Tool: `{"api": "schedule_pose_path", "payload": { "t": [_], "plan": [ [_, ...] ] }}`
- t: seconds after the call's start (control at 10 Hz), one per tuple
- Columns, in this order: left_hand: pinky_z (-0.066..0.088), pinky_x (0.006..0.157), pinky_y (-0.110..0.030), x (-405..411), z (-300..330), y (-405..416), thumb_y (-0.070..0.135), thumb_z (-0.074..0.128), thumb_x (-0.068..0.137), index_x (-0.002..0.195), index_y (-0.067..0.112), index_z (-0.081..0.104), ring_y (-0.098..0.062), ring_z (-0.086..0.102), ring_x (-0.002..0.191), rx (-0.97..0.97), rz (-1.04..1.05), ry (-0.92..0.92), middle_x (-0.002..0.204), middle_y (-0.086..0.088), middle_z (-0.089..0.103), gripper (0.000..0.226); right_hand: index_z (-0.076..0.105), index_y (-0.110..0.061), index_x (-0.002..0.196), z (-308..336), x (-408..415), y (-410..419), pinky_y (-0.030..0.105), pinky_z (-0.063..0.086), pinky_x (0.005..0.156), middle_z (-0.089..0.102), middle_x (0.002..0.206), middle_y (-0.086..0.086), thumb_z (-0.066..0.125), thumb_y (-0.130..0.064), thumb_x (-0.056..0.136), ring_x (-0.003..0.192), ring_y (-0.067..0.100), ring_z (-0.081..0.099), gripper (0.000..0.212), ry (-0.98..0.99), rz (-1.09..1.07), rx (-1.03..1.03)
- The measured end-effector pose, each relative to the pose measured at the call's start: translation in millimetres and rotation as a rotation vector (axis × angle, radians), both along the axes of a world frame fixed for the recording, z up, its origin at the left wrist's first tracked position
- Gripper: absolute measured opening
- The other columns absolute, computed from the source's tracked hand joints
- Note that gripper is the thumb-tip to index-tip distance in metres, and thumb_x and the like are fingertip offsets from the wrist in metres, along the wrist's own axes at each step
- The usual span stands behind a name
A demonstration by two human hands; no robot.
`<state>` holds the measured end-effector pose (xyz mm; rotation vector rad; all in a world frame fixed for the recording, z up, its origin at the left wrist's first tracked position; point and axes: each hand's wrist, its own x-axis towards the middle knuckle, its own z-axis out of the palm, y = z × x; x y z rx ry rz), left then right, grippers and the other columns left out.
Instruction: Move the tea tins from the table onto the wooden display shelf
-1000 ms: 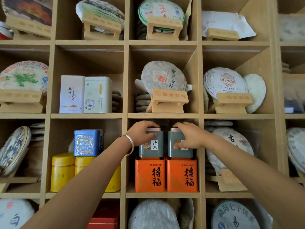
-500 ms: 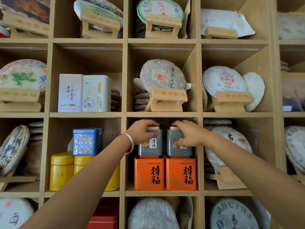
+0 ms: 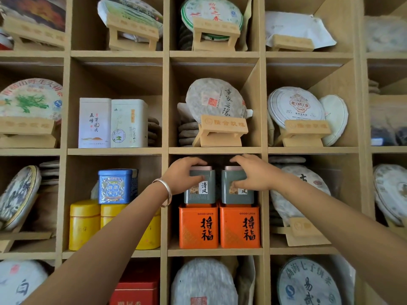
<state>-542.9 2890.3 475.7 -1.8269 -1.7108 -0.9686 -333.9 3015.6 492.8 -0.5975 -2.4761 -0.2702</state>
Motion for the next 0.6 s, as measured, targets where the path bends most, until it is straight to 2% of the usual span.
{"api": "schedule_pose_path", "payload": {
  "t": [0.1,0.3,0.4,0.6],
  "plan": [
    [0.043,0.088,-0.024,2.2,0.1,-12.9,0.023,0.068,0.083,0.123,0.022,0.06,-0.009,0.055,0.107,0.003,-0.009,0.011,0.118,0.004,0.063,0.041,0.037,-0.017,0.144,0.7,7.2,-6.2,0.036,0.038,0.106,0.044,0.142,0.008,0.072,-0.043,0.078,0.131,0.024,0.04,0.079,0.016,0.013,0.014],
    [0.049,0.091,-0.033,4.5,-11.2,-36.3,0.031,0.066,0.083,0.121,0.025,0.057,-0.012,0.053,0.111,0.05,0.108,0.042,0.12,0.003,0.06,0.04,0.045,-0.015,0.137,-10.1,17.2,-29.9,0.033,0.04,0.102,0.047,0.134,0.005,0.07,-0.039,0.08,0.125,0.021,0.044,0.066,0.07,0.047,0.07],
    [0.051,0.085,-0.036,11.5,-23.7,-46.5,0.038,0.063,0.084,0.121,0.024,0.056,-0.017,0.053,0.109,0.059,0.187,0.111,0.117,0.001,0.058,0.039,0.046,-0.018,0.134,-19.4,18.9,-45.7,0.035,0.044,0.099,0.047,0.129,0.004,0.067,-0.037,0.082,0.122,0.02,0.046,0.06,0.075,0.056,0.078],
    [0.05,0.082,-0.036,11.7,-54.0,-68.8,0.038,0.059,0.084,0.125,0.026,0.051,-0.022,0.053,0.107,-0.087,0.252,0.169,0.113,-0.002,0.056,0.044,0.04,-0.015,0.14,-40.8,12.6,-76.6,0.04,0.047,0.097,0.044,0.136,0.007,0.066,-0.041,0.082,0.125,0.023,0.046,0.068,0.004,-0.038,0.055]
  ]
}}
